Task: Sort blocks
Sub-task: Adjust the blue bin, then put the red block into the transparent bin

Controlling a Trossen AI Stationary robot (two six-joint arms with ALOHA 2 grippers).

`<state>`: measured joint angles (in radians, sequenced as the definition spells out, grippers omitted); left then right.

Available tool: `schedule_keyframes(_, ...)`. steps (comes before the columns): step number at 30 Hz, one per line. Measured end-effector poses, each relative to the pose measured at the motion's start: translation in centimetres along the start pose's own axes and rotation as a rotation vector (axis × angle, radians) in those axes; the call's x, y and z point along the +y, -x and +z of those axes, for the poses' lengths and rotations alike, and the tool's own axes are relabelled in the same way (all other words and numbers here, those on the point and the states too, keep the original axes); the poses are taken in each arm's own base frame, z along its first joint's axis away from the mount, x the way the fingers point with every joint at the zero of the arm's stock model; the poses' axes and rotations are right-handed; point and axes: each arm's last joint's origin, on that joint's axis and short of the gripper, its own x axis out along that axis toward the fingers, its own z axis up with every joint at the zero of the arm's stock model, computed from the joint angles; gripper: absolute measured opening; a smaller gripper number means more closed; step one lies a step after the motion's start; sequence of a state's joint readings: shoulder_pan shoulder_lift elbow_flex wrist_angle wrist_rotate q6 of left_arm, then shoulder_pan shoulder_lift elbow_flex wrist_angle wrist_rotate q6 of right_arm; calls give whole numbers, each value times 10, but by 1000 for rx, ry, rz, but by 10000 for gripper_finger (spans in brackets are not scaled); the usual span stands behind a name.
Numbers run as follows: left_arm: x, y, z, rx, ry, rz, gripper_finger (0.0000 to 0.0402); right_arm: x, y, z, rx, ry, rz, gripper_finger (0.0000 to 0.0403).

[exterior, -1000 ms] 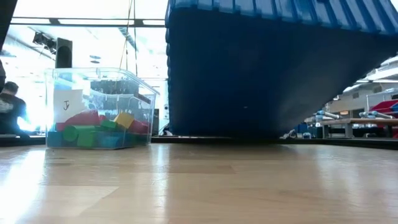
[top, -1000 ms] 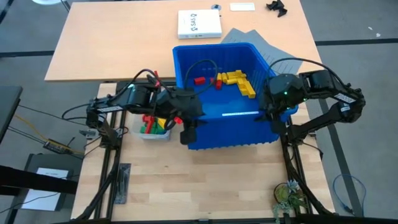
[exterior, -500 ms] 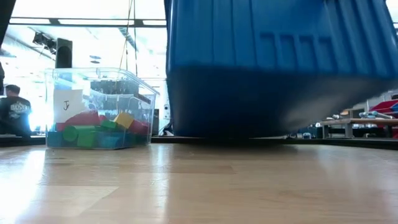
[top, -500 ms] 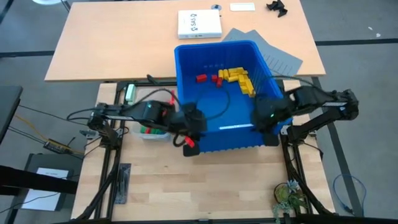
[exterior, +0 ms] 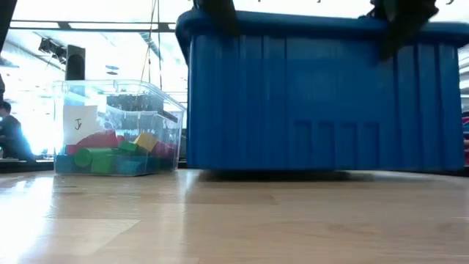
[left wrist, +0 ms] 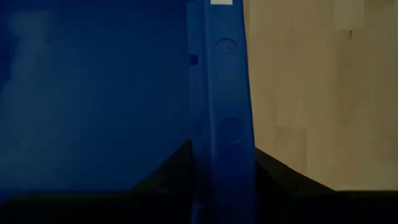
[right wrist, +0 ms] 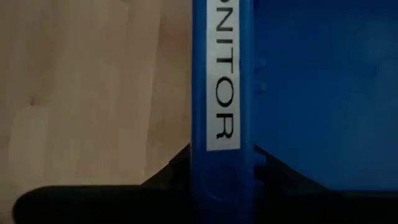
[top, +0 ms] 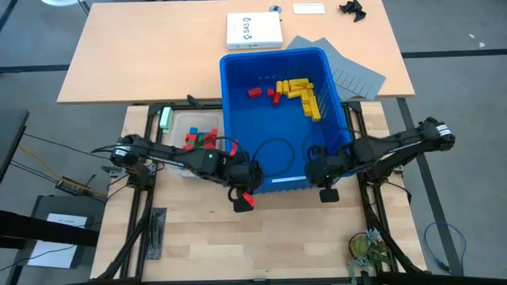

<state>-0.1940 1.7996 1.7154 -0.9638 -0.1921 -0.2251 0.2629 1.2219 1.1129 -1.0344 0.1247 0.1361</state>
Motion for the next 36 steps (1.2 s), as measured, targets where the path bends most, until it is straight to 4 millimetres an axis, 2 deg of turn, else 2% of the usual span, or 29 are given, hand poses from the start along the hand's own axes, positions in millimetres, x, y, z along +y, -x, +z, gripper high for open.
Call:
schedule_keyframes(7,-2,-14,-4,-20,2,-15,137,3,-22,-10,24,-46,27,144)
schedule_keyframes(10,0,-16,-4,-14,22,-15,171,3,-20,-10,27,-22,28,181)
schedule_keyframes(12,2,-12,-3,0,26,-21,197,2,-7,-6,34,1,28,203)
schedule_keyframes(14,6,0,2,0,9,-68,220,0,18,2,-15,14,51,221)
schedule_keyframes(17,12,30,10,-13,-27,-95,240,-4,52,7,-49,54,62,240)
schedule_keyframes(19,17,50,15,-30,-63,-58,244,-10,73,12,-106,102,32,248)
schedule_keyframes(21,23,64,16,-33,-99,37,243,-22,91,15,-168,121,-73,252)
schedule_keyframes(23,32,80,18,-58,-115,134,240,-35,100,21,-220,110,-196,254)
schedule_keyframes(26,48,103,17,-115,-115,216,234,-60,104,28,-276,49,-338,256)
schedule_keyframes(29,65,113,16,-131,-102,246,230,-90,97,30,-281,-36,-422,256)
schedule_keyframes(31,76,114,16,-126,-94,267,229,-110,82,29,-235,-65,-425,254)
schedule_keyframes(33,87,109,16,-117,-94,287,229,-132,59,24,-161,-66,-381,250)
schedule_keyframes(36,97,97,13,-94,-99,273,229,-161,11,9,-33,-13,-279,242)
